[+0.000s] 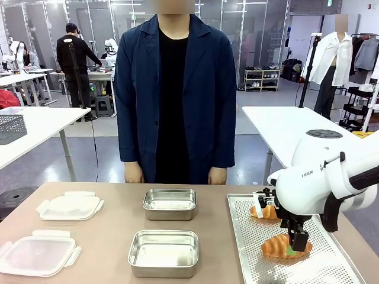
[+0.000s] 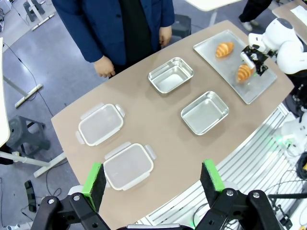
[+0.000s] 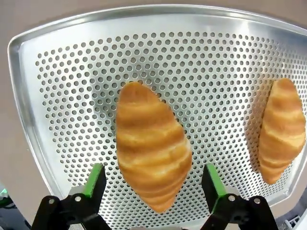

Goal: Place the bread into the airtight container.
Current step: Pick up a Butter Roll and place it into an empty Airtight Container.

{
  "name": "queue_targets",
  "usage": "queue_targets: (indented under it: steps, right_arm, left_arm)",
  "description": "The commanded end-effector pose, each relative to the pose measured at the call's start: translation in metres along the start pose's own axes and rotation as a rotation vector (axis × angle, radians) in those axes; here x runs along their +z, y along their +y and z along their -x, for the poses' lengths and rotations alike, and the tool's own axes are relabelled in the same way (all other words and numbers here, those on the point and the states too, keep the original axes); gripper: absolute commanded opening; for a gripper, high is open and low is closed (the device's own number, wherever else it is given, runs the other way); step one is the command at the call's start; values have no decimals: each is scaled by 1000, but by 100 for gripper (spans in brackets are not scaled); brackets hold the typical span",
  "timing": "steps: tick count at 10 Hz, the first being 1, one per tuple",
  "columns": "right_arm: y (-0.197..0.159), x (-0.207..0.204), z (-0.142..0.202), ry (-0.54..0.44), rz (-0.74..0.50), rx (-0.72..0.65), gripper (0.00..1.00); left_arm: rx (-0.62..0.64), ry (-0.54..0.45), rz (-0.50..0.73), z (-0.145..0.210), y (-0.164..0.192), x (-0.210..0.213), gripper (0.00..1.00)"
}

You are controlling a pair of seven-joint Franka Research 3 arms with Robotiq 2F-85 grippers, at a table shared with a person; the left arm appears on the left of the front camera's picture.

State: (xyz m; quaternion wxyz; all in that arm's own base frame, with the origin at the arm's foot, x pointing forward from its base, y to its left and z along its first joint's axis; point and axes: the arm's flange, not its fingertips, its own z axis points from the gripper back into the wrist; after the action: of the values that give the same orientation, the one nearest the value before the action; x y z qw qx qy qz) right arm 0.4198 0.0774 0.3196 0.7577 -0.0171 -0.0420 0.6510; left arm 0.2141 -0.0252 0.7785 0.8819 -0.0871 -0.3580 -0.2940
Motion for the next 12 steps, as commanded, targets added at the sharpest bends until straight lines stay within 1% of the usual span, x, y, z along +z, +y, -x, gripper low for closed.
queue_targets:
  steps: [1,3,4,5,6,7,8,9,10,11,12]
  right_arm:
    - [-10,-10,2,-25,-10,14,100]
    - [-12,-18,1,-34,-43,26,100]
    - [-12,-23,0,-35,-70,33,94]
    - [-12,-24,1,-39,-77,28,80]
    - [-13,-23,4,-35,-85,14,74]
    - [-14,-22,6,-22,-86,10,60]
    - [-15,-21,8,-19,-87,4,54]
    - [-16,-18,9,-25,-94,-10,40]
    - [-16,-13,8,-17,-121,-18,37]
    - [-18,-1,4,-44,-133,-25,37]
    - [-17,18,-2,-64,-116,-34,37]
  left_arm:
    - [-14,4,2,0,0,0,100]
    - [-14,4,2,0,0,0,100]
    - [-14,4,2,0,0,0,100]
    - [-14,4,2,0,0,0,100]
    - [-14,4,2,0,0,0,100]
    - [-14,4,2,0,0,0,100]
    - [-14,4,2,0,0,0,100]
    - [-14,4,2,0,0,0,100]
    - [-14,4,2,0,0,0,100]
    - [-14,4,2,0,0,0,100]
    - [-14,4,2,0,0,0,100]
